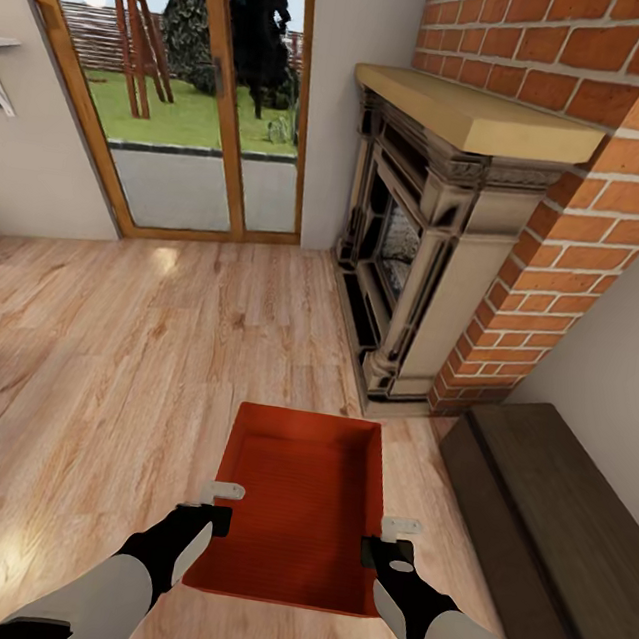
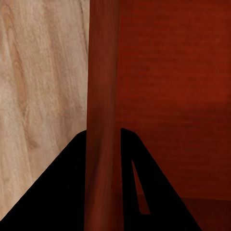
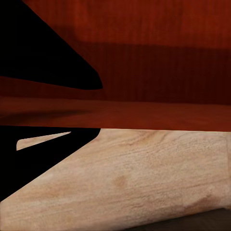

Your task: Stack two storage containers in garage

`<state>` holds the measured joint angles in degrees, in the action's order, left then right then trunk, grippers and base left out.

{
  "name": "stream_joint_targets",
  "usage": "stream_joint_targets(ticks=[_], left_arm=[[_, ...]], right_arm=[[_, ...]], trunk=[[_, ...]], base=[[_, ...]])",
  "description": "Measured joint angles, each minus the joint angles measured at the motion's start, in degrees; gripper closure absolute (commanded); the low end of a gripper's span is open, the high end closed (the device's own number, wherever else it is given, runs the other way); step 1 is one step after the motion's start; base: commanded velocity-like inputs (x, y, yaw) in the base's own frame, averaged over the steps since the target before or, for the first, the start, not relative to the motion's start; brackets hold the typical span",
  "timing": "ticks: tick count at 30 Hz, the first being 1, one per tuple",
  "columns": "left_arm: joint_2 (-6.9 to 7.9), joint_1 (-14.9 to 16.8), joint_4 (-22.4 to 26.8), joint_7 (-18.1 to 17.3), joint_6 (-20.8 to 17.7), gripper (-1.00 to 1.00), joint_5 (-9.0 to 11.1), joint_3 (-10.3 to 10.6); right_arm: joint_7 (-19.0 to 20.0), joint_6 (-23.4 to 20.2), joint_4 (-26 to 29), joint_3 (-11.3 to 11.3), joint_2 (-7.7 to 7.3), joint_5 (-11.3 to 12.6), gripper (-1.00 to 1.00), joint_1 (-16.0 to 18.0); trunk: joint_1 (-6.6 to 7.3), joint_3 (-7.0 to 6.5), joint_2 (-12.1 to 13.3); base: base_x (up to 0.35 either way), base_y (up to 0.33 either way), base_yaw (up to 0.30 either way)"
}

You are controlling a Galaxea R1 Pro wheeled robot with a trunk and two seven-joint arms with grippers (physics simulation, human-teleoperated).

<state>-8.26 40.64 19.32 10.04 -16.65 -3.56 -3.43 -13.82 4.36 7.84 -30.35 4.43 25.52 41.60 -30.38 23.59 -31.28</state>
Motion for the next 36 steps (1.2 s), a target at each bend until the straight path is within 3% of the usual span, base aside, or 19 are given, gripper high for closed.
stream_joint_targets(ticks=[36], left_arm=[[-0.03, 0.0, 0.09, -0.04, 0.16, 1.0, -0.15, 0.02]], right_arm=[[0.01, 0.36, -0.08, 0.08, 0.0, -0.01, 1.0, 0.0]], trunk=[[0.0, -3.15, 0.0]], base=[[0.0, 0.0, -0.091]])
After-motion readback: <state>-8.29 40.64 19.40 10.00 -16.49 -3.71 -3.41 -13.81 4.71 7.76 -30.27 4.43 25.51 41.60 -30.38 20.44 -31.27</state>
